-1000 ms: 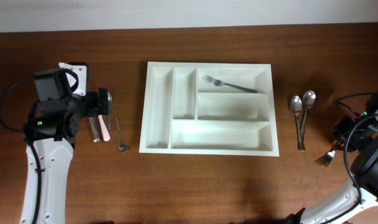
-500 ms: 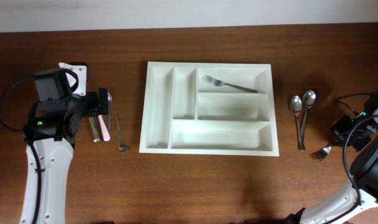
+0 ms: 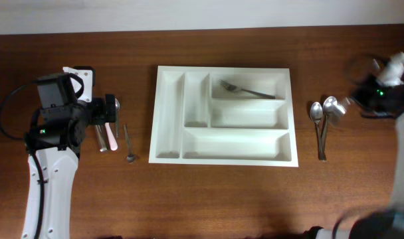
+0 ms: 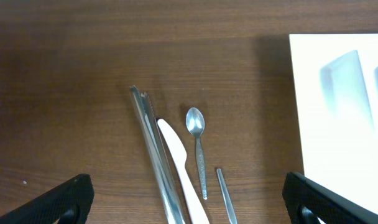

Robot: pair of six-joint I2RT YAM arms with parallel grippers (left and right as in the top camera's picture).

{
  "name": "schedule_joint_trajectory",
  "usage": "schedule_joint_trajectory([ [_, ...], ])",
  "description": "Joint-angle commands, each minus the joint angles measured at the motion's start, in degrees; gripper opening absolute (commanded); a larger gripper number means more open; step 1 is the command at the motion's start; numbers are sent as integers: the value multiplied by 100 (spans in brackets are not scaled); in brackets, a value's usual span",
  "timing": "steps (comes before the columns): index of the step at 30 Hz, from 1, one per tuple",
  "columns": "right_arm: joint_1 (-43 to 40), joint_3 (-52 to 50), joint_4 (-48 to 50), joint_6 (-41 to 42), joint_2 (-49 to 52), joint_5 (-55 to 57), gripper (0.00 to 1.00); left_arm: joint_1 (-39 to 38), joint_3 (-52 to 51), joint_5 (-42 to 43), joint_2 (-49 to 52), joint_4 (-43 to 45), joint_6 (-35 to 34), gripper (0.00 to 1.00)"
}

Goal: Pack container
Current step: 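Place the second fork in the upper right compartment beside the first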

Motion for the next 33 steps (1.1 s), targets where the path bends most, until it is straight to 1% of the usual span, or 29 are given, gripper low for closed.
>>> schedule_joint_trajectory([
  [1, 1325, 87, 155, -1635, -417, -466, 4, 24, 133, -20, 15, -4, 72, 99],
  [3, 2072, 87, 192, -2723, -437, -459, 4, 24, 133, -20, 15, -4, 72, 99],
  [5, 2861, 68, 162, -4022, -348, -382, 4, 24, 133, -20, 15, -4, 72, 99],
  [7, 3432, 48, 190, -4907, -175, 57, 4, 24, 133, -20, 15, -4, 72, 99],
  [9, 3816, 48, 232, -5589, 76, 575, 4, 24, 133, -20, 15, -4, 74, 99],
  [11, 4026, 48, 348, -6299, 393, 944, 4, 24, 133, -20, 15, -4, 72, 99],
  [14, 4079, 48, 610, -7281, 894, 1200, 4, 24, 133, -20, 15, -4, 74, 99],
  [15, 4050, 48, 765, -7466, 1084, 1285, 4, 24, 133, -20, 15, -4, 72, 99],
  [18, 3901, 48, 1340, -7709, 1672, 1578, 4, 24, 133, -20, 15, -4, 72, 99],
  [21, 3663, 48, 2015, -7724, 2236, 1725, 4, 24, 133, -20, 15, -4, 72, 99],
  [24, 3501, 48, 2361, -7722, 2594, 1694, 4, 24, 133, -20, 15, -4, 72, 99],
  [27, 3399, 48, 2498, -7720, 2780, 1692, 4, 24, 133, -20, 15, -4, 72, 99],
  [28, 3362, 48, 2577, -7646, 2828, 1709, 18, 24, 133, -20, 15, -4, 72, 99],
  [29, 3338, 48, 2625, -7545, 2828, 1711, 28, 24, 133, -20, 15, -4, 72, 99],
  [30, 3320, 48, 2726, -7342, 2839, 1716, 33, 24, 133, -20, 15, -4, 72, 99],
  [33, 3265, 68, 2994, -6658, 2815, 1716, 34, 24, 133, -20, 15, -4, 72, 99],
])
